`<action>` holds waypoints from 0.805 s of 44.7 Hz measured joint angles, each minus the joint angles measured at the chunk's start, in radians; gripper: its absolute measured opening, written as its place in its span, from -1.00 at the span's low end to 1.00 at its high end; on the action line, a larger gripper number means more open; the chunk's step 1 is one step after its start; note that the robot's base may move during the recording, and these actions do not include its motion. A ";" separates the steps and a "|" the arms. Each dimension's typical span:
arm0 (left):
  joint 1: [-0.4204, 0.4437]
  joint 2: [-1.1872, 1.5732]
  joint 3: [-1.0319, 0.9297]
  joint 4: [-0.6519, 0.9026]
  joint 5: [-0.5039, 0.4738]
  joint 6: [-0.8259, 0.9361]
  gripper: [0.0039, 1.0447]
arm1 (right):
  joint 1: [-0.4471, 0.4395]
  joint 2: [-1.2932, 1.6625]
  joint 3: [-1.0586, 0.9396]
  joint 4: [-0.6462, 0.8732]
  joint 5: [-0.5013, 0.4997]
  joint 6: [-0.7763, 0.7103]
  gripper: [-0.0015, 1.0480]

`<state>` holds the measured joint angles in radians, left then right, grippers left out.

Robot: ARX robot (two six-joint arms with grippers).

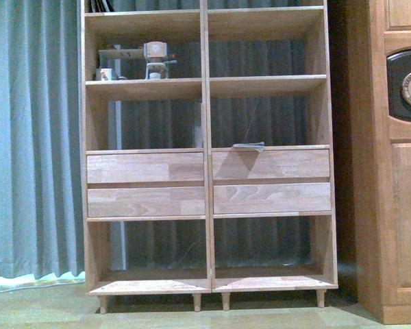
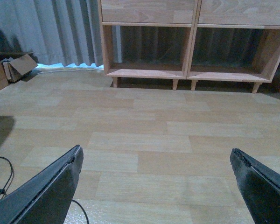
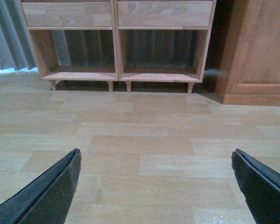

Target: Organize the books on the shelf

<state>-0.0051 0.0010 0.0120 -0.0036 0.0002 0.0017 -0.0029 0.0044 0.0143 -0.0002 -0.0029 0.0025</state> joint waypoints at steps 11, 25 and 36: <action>0.000 0.000 0.000 0.000 0.000 0.000 0.86 | 0.000 0.000 0.000 0.000 0.000 0.000 0.86; 0.000 0.000 0.000 0.000 0.000 0.000 0.86 | 0.000 0.000 0.000 0.000 0.000 0.000 0.86; 0.000 0.000 0.000 0.000 0.000 0.000 0.86 | 0.000 0.000 0.000 0.000 0.000 0.000 0.86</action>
<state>-0.0051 0.0010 0.0120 -0.0036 -0.0002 0.0017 -0.0029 0.0044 0.0143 -0.0002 -0.0029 0.0025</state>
